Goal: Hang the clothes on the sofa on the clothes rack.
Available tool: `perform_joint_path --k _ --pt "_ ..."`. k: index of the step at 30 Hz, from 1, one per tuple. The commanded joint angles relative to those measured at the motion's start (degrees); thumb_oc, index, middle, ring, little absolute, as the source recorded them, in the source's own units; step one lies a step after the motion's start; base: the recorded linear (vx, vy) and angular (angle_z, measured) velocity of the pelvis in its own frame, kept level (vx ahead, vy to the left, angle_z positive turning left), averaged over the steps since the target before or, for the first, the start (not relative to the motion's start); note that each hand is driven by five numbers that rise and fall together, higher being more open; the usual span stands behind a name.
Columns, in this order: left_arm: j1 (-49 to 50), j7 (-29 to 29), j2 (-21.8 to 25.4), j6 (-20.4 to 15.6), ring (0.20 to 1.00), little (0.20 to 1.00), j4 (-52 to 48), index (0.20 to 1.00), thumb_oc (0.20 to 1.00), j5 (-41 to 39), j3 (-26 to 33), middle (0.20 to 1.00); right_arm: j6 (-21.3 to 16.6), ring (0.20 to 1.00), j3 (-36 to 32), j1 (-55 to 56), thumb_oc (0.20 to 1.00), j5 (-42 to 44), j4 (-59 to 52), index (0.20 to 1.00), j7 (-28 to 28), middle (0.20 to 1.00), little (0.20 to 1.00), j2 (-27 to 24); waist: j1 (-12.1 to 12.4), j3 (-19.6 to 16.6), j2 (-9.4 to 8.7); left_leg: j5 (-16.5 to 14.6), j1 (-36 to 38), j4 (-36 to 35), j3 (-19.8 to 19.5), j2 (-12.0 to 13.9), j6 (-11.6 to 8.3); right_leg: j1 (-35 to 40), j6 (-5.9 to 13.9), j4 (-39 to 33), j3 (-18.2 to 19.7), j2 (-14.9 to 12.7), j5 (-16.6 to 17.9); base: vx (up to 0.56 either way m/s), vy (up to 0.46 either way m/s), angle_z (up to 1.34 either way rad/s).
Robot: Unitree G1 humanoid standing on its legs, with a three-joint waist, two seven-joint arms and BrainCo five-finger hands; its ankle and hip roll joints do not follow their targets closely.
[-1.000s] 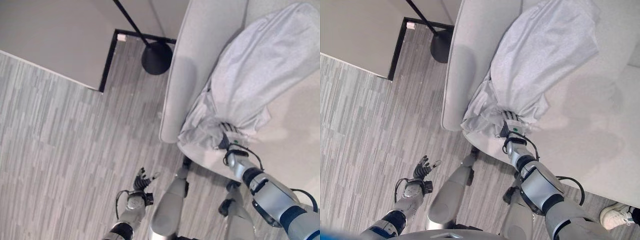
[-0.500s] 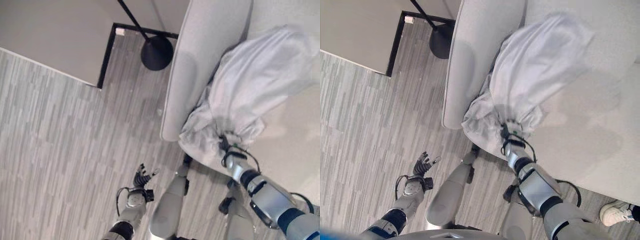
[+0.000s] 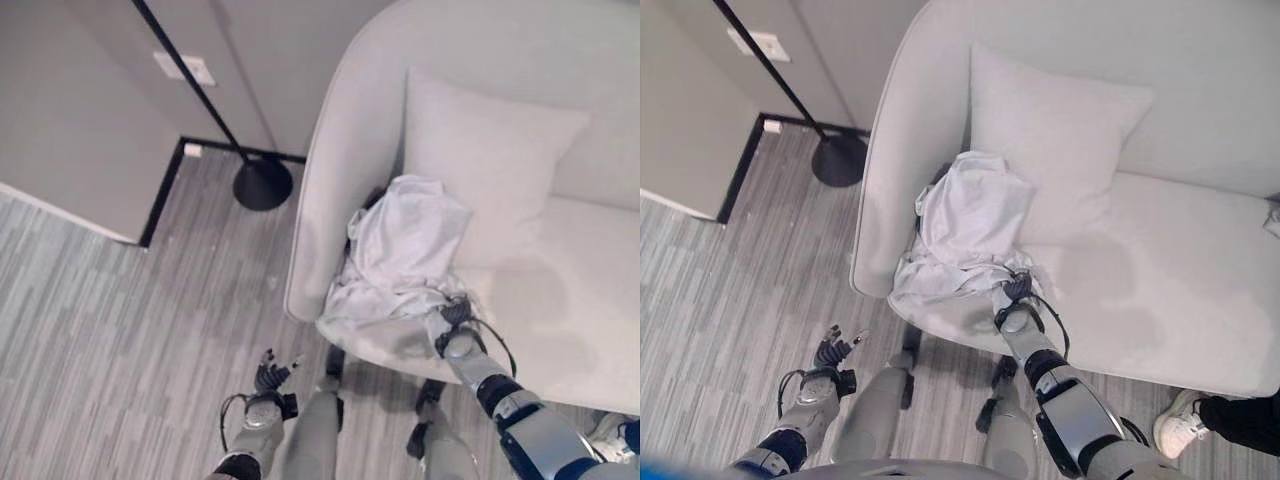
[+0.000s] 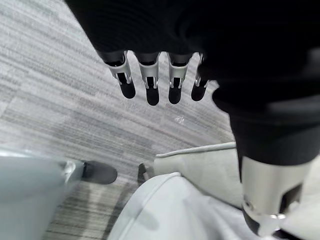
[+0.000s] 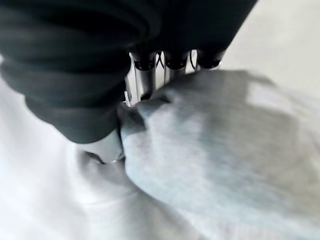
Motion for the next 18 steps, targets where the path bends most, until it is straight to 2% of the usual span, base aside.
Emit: perform_joint_path --k 1,3,5,8,11,18 --pt "0.32 0.25 2.38 0.11 1.000 1.000 0.09 1.000 1.000 1.83 -2.99 1.000 -5.22 0.200 -1.59 -2.52 0.200 6.61 -1.84 0.200 -2.12 0.200 0.200 -2.27 -0.41 -1.71 -0.92 -3.01 0.70 -0.11 1.34 5.33 -2.15 4.88 5.45 1.00 0.80 -6.33 -3.32 0.06 -0.002 -0.20" --pt "1.37 -0.39 2.28 0.98 1.000 1.000 -1.62 1.000 1.000 1.92 -3.00 1.000 -6.62 0.200 -3.47 -0.59 0.200 11.52 -6.18 0.200 -1.11 0.200 0.200 -2.20 -1.15 -3.66 -1.44 -2.70 2.92 -1.63 1.86 5.68 -2.06 6.00 5.45 1.00 1.10 -6.14 -3.60 0.08 0.001 -0.14" --pt "2.29 -1.19 2.15 2.46 1.000 1.000 -2.14 1.000 1.000 2.18 -3.18 1.000 -9.37 0.200 -5.34 0.83 0.200 20.11 -11.99 0.200 0.50 0.200 0.200 -1.35 -1.75 -5.87 -1.92 -3.00 6.48 -3.10 3.09 6.51 -2.08 7.87 5.47 1.00 2.05 -5.65 -4.11 0.08 0.007 -0.08" --pt "2.53 -1.88 1.93 3.24 1.000 1.000 -1.47 1.000 1.000 2.30 -2.77 1.000 -10.75 0.200 -6.16 1.18 0.200 23.16 -15.62 0.200 1.43 0.200 0.200 -1.38 -2.19 -7.49 -2.33 -3.18 8.90 -4.08 3.91 6.81 -2.08 8.99 5.57 1.00 2.66 -5.44 -4.39 0.07 0.009 -0.26" --pt "3.34 -2.61 1.73 4.42 1.000 1.000 -1.72 1.000 1.000 4.05 -2.88 1.000 -12.59 0.200 -7.04 1.56 0.200 24.25 -26.82 0.200 2.92 0.200 0.200 -3.39 -3.13 -11.27 -2.94 -3.61 13.53 -5.70 5.61 7.27 -2.00 11.04 5.62 1.00 4.24 -5.00 -4.92 0.10 0.020 -0.22" --pt "4.52 -4.01 2.67 4.96 1.000 1.000 -5.09 1.000 1.000 5.87 -3.66 1.000 -13.16 0.200 -8.21 -2.94 0.200 23.59 -33.74 0.200 2.81 0.200 0.200 -7.16 -3.62 -13.77 -3.38 -4.27 17.57 -6.72 7.27 7.77 -2.02 13.06 5.70 1.00 5.73 -4.53 -5.33 0.03 0.007 -0.14"
